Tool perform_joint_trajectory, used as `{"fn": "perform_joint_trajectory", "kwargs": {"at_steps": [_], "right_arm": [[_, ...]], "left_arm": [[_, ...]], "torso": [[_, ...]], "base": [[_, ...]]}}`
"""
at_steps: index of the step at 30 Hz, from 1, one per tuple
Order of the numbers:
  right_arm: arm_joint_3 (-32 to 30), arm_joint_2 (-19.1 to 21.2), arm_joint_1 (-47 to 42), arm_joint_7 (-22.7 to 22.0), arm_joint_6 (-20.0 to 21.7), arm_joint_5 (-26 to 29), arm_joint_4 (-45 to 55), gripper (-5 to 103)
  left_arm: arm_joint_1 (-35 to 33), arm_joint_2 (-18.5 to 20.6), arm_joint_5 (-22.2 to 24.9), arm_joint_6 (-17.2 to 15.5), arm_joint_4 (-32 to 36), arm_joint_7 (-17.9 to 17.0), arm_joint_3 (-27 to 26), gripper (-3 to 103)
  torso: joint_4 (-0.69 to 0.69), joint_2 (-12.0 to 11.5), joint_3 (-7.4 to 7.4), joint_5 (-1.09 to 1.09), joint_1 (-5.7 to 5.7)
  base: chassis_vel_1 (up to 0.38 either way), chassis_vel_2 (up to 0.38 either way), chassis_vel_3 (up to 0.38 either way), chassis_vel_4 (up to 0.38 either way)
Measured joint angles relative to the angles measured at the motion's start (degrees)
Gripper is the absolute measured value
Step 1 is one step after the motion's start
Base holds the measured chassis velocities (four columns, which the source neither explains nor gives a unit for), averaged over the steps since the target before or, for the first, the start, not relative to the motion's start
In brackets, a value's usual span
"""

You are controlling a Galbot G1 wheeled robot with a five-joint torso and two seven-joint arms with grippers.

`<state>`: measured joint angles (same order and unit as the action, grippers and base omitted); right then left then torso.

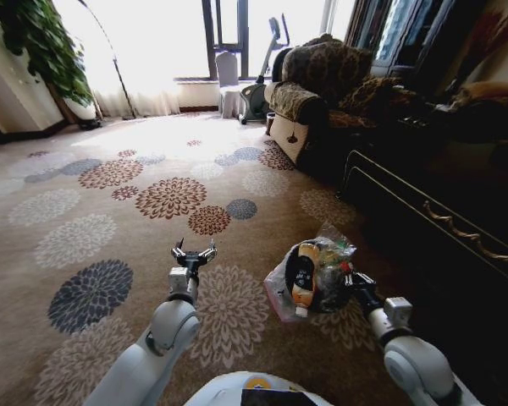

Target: Pick up the trash from the ground and place it into the trash bin.

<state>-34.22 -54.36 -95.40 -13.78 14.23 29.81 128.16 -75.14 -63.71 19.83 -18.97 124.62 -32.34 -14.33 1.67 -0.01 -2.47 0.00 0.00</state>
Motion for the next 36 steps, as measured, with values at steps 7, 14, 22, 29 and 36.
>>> {"fn": "perform_joint_trajectory", "kwargs": {"at_steps": [7,14,22,29,36], "right_arm": [[0.0,0.0,0.0,0.0,0.0,0.0,0.0,2],[0.0,0.0,0.0,0.0,0.0,0.0,0.0,2],[0.0,0.0,0.0,0.0,0.0,0.0,-0.1,2],[-8.2,4.2,2.2,3.7,-1.2,4.6,-8.2,2],[-8.5,4.4,2.5,4.7,-1.6,5.8,-9.0,2]], "left_arm": [[0.0,0.0,0.0,0.0,0.0,0.0,0.0,100],[0.0,0.0,0.0,0.0,0.0,0.0,0.0,100],[0.0,0.0,0.0,0.0,0.0,0.0,0.0,100],[-6.4,-2.1,-1.9,1.2,5.2,4.7,-5.8,100],[-6.6,-2.1,-2.5,1.5,5.1,4.6,-6.0,100]], "torso": [[0.01,0.0,0.0,0.0,0.0],[0.01,0.0,0.0,0.0,0.0],[0.0,0.0,0.0,0.0,0.0],[-0.02,0.0,0.0,-0.09,0.0],[0.03,0.0,0.01,-0.03,0.0]], "base": [[0.0,0.0,0.0,0.0],[0.0,0.0,0.0,0.0],[0.0,0.0,0.0,0.0],[0.0,0.0,0.0,0.0],[0.0,0.0,0.0,0.0]]}}
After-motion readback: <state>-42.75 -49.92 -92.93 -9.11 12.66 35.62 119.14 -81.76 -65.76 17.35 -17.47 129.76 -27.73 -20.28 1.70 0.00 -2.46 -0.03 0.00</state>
